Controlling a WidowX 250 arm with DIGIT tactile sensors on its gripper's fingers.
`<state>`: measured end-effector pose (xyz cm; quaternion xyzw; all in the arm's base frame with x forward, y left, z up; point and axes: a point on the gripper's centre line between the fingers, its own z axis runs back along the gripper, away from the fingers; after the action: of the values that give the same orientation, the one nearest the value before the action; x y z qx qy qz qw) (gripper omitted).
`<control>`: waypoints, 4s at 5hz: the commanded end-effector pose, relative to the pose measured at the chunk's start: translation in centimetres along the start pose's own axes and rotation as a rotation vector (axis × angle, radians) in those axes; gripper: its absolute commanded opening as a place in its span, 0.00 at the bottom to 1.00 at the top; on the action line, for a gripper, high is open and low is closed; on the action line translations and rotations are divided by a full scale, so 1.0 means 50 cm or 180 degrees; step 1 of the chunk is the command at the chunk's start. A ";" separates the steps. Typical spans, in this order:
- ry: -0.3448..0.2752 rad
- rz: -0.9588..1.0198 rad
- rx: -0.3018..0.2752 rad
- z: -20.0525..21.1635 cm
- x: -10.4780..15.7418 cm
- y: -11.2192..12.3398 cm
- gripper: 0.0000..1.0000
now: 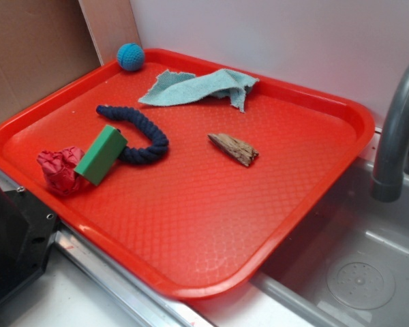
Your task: Grab the wood chip.
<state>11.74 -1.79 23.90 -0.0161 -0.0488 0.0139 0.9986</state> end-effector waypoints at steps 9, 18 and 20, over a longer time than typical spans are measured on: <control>0.0163 0.2404 0.0090 -0.352 0.220 -0.119 1.00; -0.0346 0.0188 -0.0513 -0.146 0.221 0.002 0.00; -0.0436 -0.0047 -0.0273 -0.012 0.212 0.055 0.00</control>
<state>20.98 0.27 23.02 -0.0574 -0.0928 0.0089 0.9940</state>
